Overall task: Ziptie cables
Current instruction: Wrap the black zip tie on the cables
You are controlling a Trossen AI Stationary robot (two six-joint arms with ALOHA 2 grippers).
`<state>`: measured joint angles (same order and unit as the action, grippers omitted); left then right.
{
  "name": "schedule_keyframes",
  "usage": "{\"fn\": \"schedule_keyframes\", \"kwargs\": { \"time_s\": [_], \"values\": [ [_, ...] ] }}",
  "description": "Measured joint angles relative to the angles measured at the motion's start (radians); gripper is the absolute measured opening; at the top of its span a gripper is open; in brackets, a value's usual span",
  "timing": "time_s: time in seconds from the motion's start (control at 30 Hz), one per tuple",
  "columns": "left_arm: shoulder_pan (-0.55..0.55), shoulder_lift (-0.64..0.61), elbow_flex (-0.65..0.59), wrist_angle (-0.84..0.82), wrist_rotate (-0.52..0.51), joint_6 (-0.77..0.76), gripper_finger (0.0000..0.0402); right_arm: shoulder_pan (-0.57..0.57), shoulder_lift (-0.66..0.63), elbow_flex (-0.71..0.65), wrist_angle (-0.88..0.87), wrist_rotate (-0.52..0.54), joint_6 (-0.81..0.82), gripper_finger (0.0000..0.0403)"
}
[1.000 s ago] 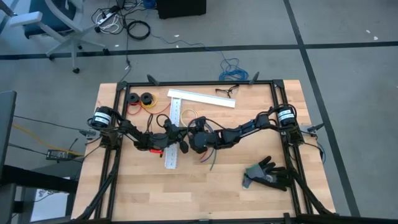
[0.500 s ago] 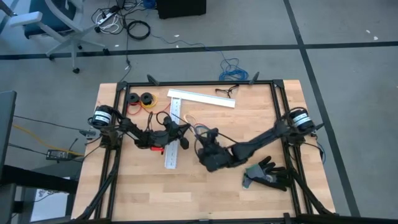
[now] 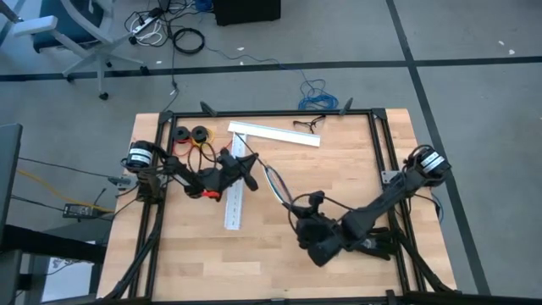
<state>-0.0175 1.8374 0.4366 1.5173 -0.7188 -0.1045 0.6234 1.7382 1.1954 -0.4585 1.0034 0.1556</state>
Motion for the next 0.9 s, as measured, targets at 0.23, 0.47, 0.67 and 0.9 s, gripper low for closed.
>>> {"fn": "schedule_keyframes", "kwargs": {
  "time_s": [0.23,0.47,0.67,0.9],
  "values": [
    [0.009,-0.023,0.018,0.026,0.028,-0.001,0.0003,0.036,0.002,0.000,-0.188,-0.011,0.268,0.0001],
    [-0.013,-0.026,0.075,-0.050,0.111,-0.001,0.0003,0.021,0.003,0.000,-0.273,-0.265,0.384,0.0001],
    [-0.049,-0.026,0.125,-0.294,0.127,-0.004,0.0003,0.000,0.004,0.000,-0.270,-0.243,0.417,0.0031],
    [-0.070,-0.026,0.149,-0.458,0.128,0.000,0.0003,-0.057,0.004,0.000,-0.258,-0.248,0.396,0.0089]
  ]
}}
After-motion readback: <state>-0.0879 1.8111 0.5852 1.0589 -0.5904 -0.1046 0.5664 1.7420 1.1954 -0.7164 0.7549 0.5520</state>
